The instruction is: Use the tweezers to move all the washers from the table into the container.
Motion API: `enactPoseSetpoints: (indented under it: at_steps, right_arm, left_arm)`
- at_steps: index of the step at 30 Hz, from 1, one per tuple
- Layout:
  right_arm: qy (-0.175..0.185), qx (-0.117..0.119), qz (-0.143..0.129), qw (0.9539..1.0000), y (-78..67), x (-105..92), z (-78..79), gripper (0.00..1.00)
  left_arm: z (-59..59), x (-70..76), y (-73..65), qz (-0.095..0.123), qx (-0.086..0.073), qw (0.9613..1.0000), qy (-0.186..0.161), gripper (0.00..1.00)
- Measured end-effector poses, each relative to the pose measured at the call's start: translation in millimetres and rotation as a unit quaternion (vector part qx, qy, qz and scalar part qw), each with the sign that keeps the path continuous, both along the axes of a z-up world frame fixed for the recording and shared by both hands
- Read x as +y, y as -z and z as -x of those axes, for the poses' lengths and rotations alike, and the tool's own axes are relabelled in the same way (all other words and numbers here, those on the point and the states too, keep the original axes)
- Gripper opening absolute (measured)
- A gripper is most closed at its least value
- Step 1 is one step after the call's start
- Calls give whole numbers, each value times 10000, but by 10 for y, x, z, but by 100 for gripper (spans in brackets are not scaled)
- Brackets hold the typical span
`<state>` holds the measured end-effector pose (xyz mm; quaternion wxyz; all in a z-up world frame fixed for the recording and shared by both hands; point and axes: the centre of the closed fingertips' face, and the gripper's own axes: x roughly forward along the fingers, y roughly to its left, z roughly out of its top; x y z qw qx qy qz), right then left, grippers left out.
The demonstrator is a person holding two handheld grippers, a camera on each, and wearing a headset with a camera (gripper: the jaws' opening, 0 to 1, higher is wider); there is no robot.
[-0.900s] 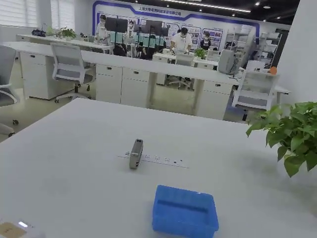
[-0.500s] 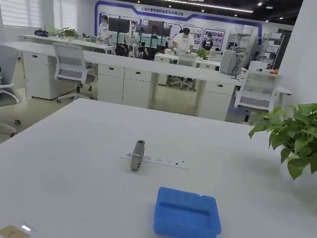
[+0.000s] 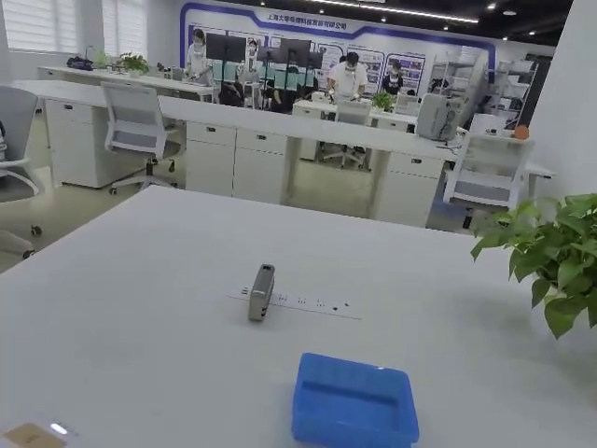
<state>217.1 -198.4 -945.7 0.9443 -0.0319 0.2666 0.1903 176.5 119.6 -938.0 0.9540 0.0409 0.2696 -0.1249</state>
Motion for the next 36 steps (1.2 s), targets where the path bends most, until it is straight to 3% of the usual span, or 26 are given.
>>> enactPoseSetpoints:
  at_steps: [10,19,22,29,36]
  right_arm:
    - [116,-26,-123,9999,-16,-58,-17,98]
    - [49,-44,-69,10000,-18,-3,-12,98]
    - [8,-14,-7,10000,9,10,-6,98]
    - [34,-47,-12,10000,-9,7,-23,97]
    - [33,-57,28,10000,3,17,-46,96]
  left_arm:
    - [0,9,22,-20,31,10000,6,99]
    - [-10,-1,17,-84,5,9999,87,99]
    - [-31,-5,-11,-111,-108,9998,143,99]
    - [-47,-25,2,-56,-136,9997,202,99]
    - [-100,-91,-63,-6,-362,9986,374,99]
